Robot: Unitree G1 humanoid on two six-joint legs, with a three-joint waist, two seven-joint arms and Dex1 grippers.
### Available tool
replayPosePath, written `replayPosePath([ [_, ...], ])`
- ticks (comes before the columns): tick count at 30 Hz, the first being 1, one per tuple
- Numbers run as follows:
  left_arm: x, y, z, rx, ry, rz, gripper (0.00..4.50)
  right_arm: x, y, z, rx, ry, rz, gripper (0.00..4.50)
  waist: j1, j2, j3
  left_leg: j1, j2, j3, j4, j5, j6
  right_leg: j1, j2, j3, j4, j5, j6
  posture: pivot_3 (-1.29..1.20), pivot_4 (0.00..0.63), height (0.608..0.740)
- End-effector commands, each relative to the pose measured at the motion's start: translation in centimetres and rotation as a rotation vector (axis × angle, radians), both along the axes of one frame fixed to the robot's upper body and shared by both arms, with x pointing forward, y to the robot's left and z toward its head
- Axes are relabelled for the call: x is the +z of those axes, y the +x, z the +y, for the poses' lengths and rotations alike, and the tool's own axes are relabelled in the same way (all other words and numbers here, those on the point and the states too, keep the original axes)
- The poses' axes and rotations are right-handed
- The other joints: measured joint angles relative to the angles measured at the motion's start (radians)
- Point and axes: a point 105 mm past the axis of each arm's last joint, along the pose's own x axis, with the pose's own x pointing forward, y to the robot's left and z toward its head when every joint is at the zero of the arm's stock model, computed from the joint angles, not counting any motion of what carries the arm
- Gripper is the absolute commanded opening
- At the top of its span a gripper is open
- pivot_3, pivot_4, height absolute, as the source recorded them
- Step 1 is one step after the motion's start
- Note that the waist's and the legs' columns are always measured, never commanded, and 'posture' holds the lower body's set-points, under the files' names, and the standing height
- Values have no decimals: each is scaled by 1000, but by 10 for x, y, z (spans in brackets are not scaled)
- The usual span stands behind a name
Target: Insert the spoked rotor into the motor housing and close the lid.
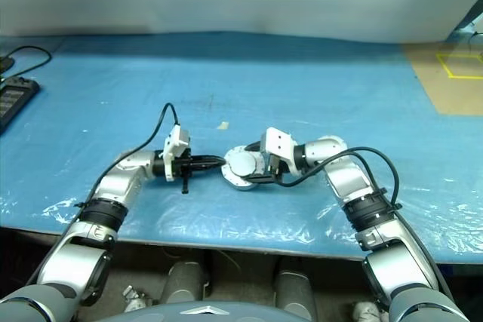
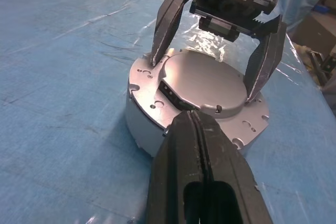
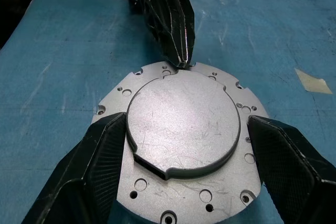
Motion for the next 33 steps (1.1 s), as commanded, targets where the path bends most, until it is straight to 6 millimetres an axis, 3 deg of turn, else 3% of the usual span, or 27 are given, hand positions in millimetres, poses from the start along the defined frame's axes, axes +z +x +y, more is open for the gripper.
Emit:
replayPosePath([
  [1, -12, -9, -6, -48, 58, -1, 17, -13, 5, -11, -71, -52, 14, 3845, 0, 0, 0, 0, 0, 0, 0, 0, 0, 1, 0, 0, 0, 0, 0, 0, 150, 740],
  [9, -16, -8, -3, -40, 80, -9, 17, -8, 7, -13, -111, -11, 45, 3845, 1, 0, 0, 14, -2, 0, -10, 0, 0, 13, -1, 0, -9, 0, 0, 0, 150, 740],
  [12, -16, -7, -2, -34, 82, -15, 0, 10, 9, -11, -128, 82, 52, 4435, 1, 0, 0, 15, -2, 0, -11, 0, 0, 14, 0, 0, -11, 0, 0, 0, 150, 740],
  [18, -16, -6, -2, -22, 76, -17, 0, 45, -2, -11, -108, 256, 103, 4477, 4, 0, 0, 9, -2, 0, -11, 0, 0, 11, 0, -1, -16, 0, 0, 0, 150, 740],
  [22, -17, -7, -2, -21, 75, -19, 0, 54, -9, -17, -135, 346, 166, 4477, 6, 0, 0, 6, -1, 0, -12, 1, -1, 9, 0, -3, -15, 0, 0, 0, 150, 740],
  [33, -15, -4, -4, -16, 68, -30, 0, 30, -7, -51, -403, 455, 522, 4477, 7, 0, 0, 6, -2, 0, -12, 1, -3, 9, -1, -2, -16, 0, 0, 0, 150, 740],
])
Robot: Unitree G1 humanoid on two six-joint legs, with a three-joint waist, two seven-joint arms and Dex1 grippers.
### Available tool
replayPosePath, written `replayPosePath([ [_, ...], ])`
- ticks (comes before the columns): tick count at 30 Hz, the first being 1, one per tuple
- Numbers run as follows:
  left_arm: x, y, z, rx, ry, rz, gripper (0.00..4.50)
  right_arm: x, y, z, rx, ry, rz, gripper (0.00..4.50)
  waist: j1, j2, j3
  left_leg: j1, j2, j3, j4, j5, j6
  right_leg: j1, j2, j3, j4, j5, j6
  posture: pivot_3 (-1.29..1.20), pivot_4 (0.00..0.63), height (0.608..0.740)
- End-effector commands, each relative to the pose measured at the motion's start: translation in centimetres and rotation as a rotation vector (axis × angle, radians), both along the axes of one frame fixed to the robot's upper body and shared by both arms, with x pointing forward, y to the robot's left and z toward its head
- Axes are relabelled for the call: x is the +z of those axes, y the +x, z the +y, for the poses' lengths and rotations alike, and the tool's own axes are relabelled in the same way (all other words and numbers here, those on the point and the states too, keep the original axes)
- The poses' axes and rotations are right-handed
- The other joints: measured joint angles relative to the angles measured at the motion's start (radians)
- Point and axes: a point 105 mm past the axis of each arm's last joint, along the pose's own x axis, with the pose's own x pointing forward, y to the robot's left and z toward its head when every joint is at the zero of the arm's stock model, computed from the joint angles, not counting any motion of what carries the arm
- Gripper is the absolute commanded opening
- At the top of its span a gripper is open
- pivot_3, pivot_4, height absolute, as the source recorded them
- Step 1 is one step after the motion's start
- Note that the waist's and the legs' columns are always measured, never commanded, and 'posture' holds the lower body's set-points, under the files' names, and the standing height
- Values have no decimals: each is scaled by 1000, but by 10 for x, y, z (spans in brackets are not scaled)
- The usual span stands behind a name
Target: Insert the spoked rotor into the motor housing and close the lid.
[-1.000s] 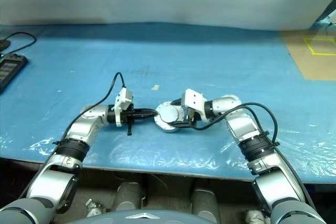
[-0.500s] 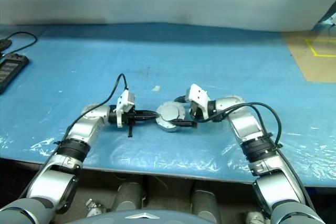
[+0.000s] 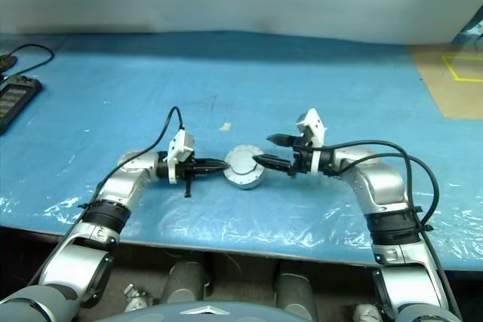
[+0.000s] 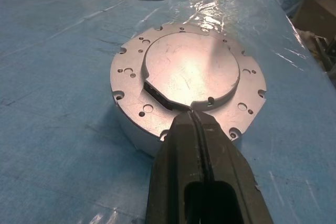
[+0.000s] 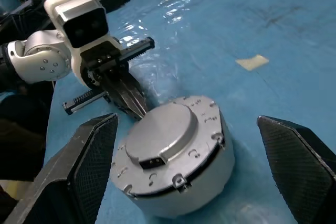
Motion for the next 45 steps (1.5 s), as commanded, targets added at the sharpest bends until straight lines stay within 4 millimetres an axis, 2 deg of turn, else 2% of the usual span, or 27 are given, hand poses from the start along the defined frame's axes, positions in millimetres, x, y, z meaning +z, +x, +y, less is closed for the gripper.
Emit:
replayPosePath([
  [1, -11, -3, -1, 1, 28, 32, 0, 2, -2, -11, -55, 81, 117, 4477, 0, 0, 0, 0, 0, 0, 0, 0, 0, 0, 0, 0, 0, 0, 0, 0, 150, 740],
  [5, -10, -2, -1, 4, 24, 29, 0, -9, -4, -15, -97, 153, 284, 4477, 1, 0, 0, 0, 0, 0, 0, 0, 0, 0, 0, 0, 0, 0, 0, 0, 150, 740],
  [11, -11, -3, -3, 8, 19, 27, 0, -26, -11, -1, -100, 252, 477, 4477, 2, 1, 0, 0, 0, 0, 0, 1, -1, 0, 0, 0, 0, 0, 0, 0, 150, 740],
  [18, -12, -3, -2, 16, 19, 25, 0, -31, -9, 14, -106, 314, 543, 4477, 5, 1, 0, 0, 0, 0, 0, 1, -1, 0, -1, 0, 0, 0, 0, 0, 150, 740],
  [21, -12, -3, -1, 17, 20, 25, 0, -28, -7, 15, -102, 351, 555, 3843, 5, 1, 0, 0, 0, 0, 0, 1, -2, 0, 0, 0, 0, 0, 0, 0, 150, 740],
  [23, -12, -3, -1, 17, 21, 25, 0, -26, -5, 13, -110, 379, 561, 3220, 5, 1, 0, 0, 0, 0, 0, 1, -2, 0, 0, 0, 0, 0, 0, 0, 150, 740],
  [29, -12, -4, 0, 14, 23, 25, 0, -19, -2, 8, -122, 431, 567, 3220, 5, 1, 0, 0, 0, 0, -1, 1, -2, 0, 0, 0, 0, 0, 0, 0, 150, 740],
  [32, -12, -4, 0, 13, 24, 24, 0, -24, -4, 9, -129, 406, 571, 3220, 5, 1, 0, 0, 0, 0, -1, 1, -2, 0, 0, 0, 0, 0, 0, 0, 150, 740],
  [37, -11, -3, 0, 15, 26, 20, 0, -36, -8, 12, -131, 332, 584, 1673, 6, 1, 0, 0, 0, 0, -1, 1, -2, 0, 0, 0, 0, 0, 0, 0, 150, 740],
  [38, -11, -3, 0, 16, 26, 19, 0, -38, -9, 12, -129, 317, 583, 1673, 6, 1, 0, 0, 0, 0, -1, 1, -2, 0, 0, 0, 0, 0, 0, 0, 150, 740],
  [41, -10, -1, 1, 22, 27, 13, 0, -41, -11, 12, -122, 298, 582, 1208, 4, 1, -1, 1, 0, 0, -1, 1, -2, 0, 0, 0, 0, 0, 0, 0, 150, 740],
  [45, -6, 6, 5, 72, 16, -3, 0, -38, -7, 12, -133, 321, 578, 1191, 4, 2, -1, 2, 0, 0, -2, 1, -2, 0, 0, 0, 0, 0, 1, 0, 150, 740],
])
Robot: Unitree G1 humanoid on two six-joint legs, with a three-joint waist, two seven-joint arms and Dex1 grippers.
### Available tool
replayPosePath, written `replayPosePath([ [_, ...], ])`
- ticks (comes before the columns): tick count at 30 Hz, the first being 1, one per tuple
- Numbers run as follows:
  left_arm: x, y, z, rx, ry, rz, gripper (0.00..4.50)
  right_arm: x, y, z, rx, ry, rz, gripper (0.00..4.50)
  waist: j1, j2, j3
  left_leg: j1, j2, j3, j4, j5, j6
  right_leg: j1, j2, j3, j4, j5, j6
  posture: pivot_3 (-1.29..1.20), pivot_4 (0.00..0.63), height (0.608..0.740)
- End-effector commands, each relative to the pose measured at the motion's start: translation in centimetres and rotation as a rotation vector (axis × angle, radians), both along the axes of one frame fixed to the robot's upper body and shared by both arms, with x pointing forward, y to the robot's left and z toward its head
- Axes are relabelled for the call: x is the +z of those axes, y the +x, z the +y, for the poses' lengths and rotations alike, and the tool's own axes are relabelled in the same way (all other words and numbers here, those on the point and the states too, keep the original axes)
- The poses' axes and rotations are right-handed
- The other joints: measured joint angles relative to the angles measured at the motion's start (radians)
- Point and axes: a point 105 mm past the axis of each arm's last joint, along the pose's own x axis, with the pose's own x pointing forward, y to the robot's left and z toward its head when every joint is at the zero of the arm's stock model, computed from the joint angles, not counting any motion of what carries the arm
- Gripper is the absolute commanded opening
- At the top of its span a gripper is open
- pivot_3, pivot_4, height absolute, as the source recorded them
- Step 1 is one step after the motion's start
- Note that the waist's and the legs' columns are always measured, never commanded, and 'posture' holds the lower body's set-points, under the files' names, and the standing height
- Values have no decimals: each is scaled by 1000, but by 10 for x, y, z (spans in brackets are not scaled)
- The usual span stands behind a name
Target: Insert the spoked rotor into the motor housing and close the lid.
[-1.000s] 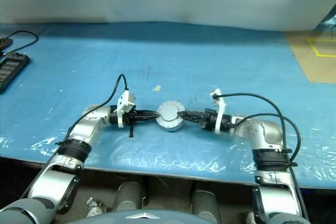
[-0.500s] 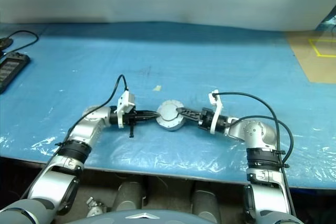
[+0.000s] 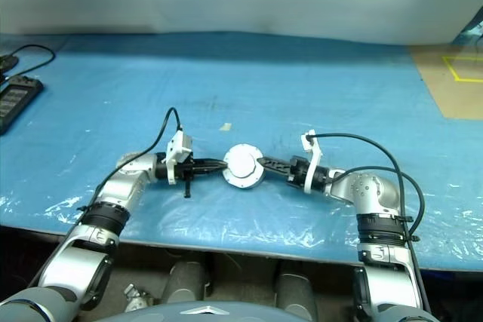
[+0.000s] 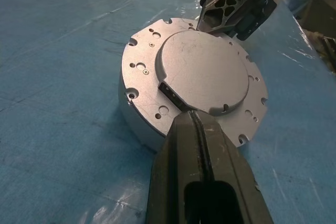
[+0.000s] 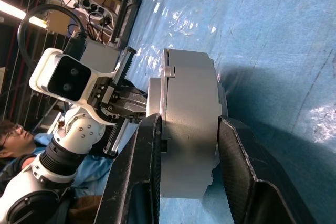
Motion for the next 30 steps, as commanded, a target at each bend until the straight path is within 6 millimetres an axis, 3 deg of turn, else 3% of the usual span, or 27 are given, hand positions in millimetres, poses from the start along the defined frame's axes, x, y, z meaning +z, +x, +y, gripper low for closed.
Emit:
replayPosePath([
  [1, 0, 12, 5, 84, -4, 10, 0, 4, 1, 6, 5, 28, -7, 1191, 0, 0, 0, 0, 0, 0, 0, 0, 0, 0, 0, 0, 0, 0, 0, 0, 150, 740],
  [8, 37, 48, 31, 331, -242, 89, 0, 31, 26, -5, -151, 250, 23, 1191, -8, 0, 0, -4, 0, 0, 0, 0, 0, -5, 1, 0, 1, 0, 0, 0, 150, 740],
  [10, 64, 59, 34, 393, -420, 142, 0, 39, 36, -10, -213, 320, 32, 1191, -6, 0, 0, -12, 0, 0, 1, 0, 0, -13, 1, 0, 2, 0, 0, 0, 150, 740],
  [14, 88, 66, 37, 437, -542, 155, 0, 54, 47, -14, -301, 413, 26, 1191, -1, 0, 0, -21, -1, 0, 4, 2, 2, -21, 1, -2, 8, 1, 0, 0, 150, 740],
  [17, 106, 69, 35, 428, -650, 221, 0, 78, 55, -17, -355, 524, -23, 1191, -1, 0, 0, -24, 0, 0, 3, 3, 3, -24, 1, -3, 8, 0, -1, 0, 150, 740],
  [21, 120, 54, 19, 290, -749, 363, 902, 104, 62, -23, -410, 615, -79, 1191, -2, 0, 0, -26, 0, 0, 4, 3, 3, -27, 0, -3, 8, 0, -1, 0, 150, 740],
  [25, 113, 43, 8, 240, -791, 497, 2292, 127, 64, -22, -419, 673, -131, 1191, -4, 0, 1, -26, 0, 0, 4, 2, 1, -27, 0, -2, 9, 0, -1, 0, 150, 740],
  [30, 106, 36, 3, 230, -839, 624, 4037, 135, 60, -12, -381, 661, -145, 1191, -8, 0, 1, -26, 0, 0, 4, 2, 1, -27, 1, -2, 8, 2, 3, 0, 150, 740],
])
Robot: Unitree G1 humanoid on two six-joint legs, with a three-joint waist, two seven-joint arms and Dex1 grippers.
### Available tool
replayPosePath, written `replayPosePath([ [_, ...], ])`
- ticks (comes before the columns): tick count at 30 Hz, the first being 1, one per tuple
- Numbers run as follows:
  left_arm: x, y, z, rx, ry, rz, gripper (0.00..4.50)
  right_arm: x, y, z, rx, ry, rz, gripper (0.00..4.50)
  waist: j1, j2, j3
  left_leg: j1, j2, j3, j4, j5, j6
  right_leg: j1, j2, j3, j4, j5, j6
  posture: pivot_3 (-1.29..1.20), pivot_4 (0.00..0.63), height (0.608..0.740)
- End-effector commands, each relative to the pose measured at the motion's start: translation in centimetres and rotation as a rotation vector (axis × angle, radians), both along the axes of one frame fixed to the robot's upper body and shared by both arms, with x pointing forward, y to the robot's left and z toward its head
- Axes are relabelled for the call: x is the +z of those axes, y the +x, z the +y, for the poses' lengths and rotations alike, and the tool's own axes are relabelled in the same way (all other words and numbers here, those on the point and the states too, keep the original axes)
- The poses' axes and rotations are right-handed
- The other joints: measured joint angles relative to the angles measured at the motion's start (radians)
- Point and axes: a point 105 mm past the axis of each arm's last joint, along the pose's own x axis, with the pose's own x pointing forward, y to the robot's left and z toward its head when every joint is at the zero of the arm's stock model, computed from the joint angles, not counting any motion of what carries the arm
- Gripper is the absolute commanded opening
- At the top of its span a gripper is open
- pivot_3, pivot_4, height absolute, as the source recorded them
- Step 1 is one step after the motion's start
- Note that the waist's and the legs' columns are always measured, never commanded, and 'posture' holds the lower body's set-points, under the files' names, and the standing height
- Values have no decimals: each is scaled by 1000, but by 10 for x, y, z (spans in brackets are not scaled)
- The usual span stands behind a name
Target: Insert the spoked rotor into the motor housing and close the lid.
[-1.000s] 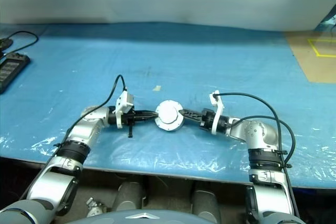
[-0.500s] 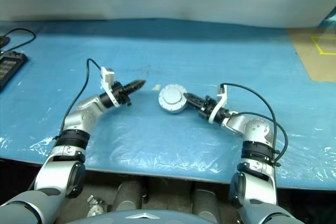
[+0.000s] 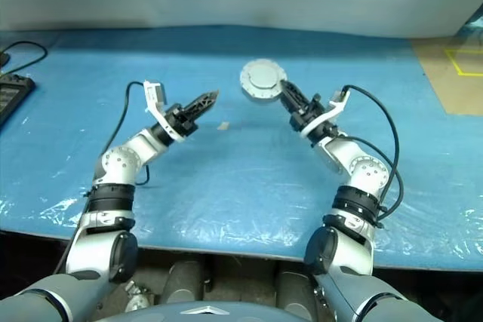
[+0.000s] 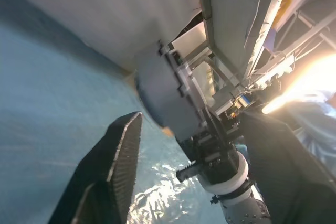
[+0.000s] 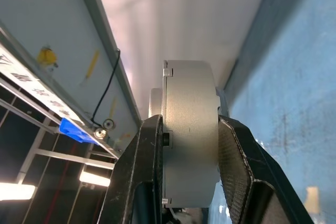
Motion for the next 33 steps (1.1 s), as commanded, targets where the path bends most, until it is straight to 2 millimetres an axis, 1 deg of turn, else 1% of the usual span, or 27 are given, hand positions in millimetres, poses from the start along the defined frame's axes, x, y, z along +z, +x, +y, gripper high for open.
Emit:
replayPosePath([
  [1, 13, -9, 1, -37, -50, 0, 4397, 31, -10, 9, 44, 24, -126, 1191, -1, 0, 0, 0, 0, 0, 0, 0, 0, 0, 0, 0, 0, 0, 1, 0, 150, 740],
  [2, 11, -11, -1, -55, -60, 17, 4484, 31, -11, 12, 55, 22, -128, 1191, -1, 0, 0, 0, 0, 0, 0, 0, 0, 0, 0, 0, 0, 0, 1, 0, 150, 740],
  [4, 10, -10, -3, -52, -94, 67, 4484, 30, -15, 18, 81, 9, -131, 1191, 0, 0, 0, 0, 0, 0, 0, -1, -1, 0, 0, 0, 0, 1, 1, 0, 150, 740],
  [7, 12, -13, -6, -82, -146, 100, 4484, 25, -21, 33, 135, -36, -129, 1191, 1, 0, 0, 0, -1, 0, 1, -1, -1, 0, 0, 0, 0, 1, 2, 0, 150, 740],
  [9, 12, -16, -9, -103, -152, 109, 4484, 23, -27, 41, 168, -54, -138, 1191, 1, 0, 0, 0, -1, 0, 1, -1, -1, 0, 0, 0, 0, 2, 3, 0, 150, 740],
  [12, 11, -14, -10, -94, -163, 122, 4484, 25, -39, 52, 234, -73, -175, 1191, 1, 0, 0, 0, -1, -1, 1, -1, -1, 1, 0, 0, 0, 2, 3, 0, 150, 740],
  [15, 12, -13, -14, -98, -174, 118, 4484, 14, -51, 70, 316, -176, -176, 1191, 1, 0, 0, 0, -2, -1, 1, -1, -2, 1, 0, 0, 0, 3, 6, 0, 150, 740],
  [17, 14, -15, -17, -100, -162, 90, 4484, 8, -58, 78, 358, -213, -176, 1191, 1, 0, 0, 0, -2, -1, 2, -1, -2, 1, 0, -1, -1, 4, 7, 0, 150, 740],
  [19, 11, -15, -20, -67, -105, 45, 4484, 6, -60, 81, 366, -225, -179, 1191, 2, 0, 0, 0, -2, -2, 3, -1, -2, 2, 0, -1, -1, 4, 8, 0, 150, 740],
  [20, 12, -16, -20, -67, -109, 38, 4484, 6, -60, 80, 363, -224, -183, 1191, 3, 0, 0, 0, -2, -2, 3, -1, -2, 3, 0, -1, -1, 5, 8, 0, 150, 740],
  [23, 14, -17, -16, -61, -145, 14, 3887, 8, -55, 76, 329, -219, -187, 1191, 3, 0, 0, 0, -2, -3, 6, -1, -2, 4, 0, -1, -1, 6, 10, 0, 150, 740],
  [25, 13, -15, -10, -22, -151, 15, 3210, 8, -48, 72, 278, -224, -178, 1191, 2, 0, 0, 0, -2, -3, 7, -1, -2, 4, 0, -1, 0, 6, 11, 0, 150, 740],
  [26, 12, -14, -8, -12, -152, 19, 2862, 5, -40, 68, 231, -235, -163, 1191, 0, 0, 0, 0, -2, -3, 7, -1, -2, 4, 0, -1, 0, 6, 11, 0, 150, 740],
  [27, 11, -13, -8, -7, -152, 22, 2717, 3, -35, 66, 200, -243, -153, 1191, 0, 0, 0, 0, -2, -3, 8, -1, -2, 4, 0, -1, 1, 6, 11, 0, 150, 740],
  [29, 8, -10, -7, 13, -139, 38, 2716, -3, -25, 60, 145, -255, -126, 1191, 0, 0, 0, 1, -1, -3, 8, -1, -2, 4, 0, -1, 2, 6, 11, 0, 150, 740],
  [32, 2, 0, -6, 62, -119, 71, 2668, -7, -16, 55, 91, -273, -114, 2091, 1, 0, 0, 1, -2, -3, 9, -1, -2, 5, 0, -1, 2, 6, 11, 0, 150, 740],
  [33, 1, 2, -5, 69, -125, 76, 2471, -6, -13, 53, 63, -286, -122, 2460, 2, 0, 0, 1, -2, -3, 9, -1, -2, 5, 0, -1, 2, 6, 11, 0, 150, 740],
])
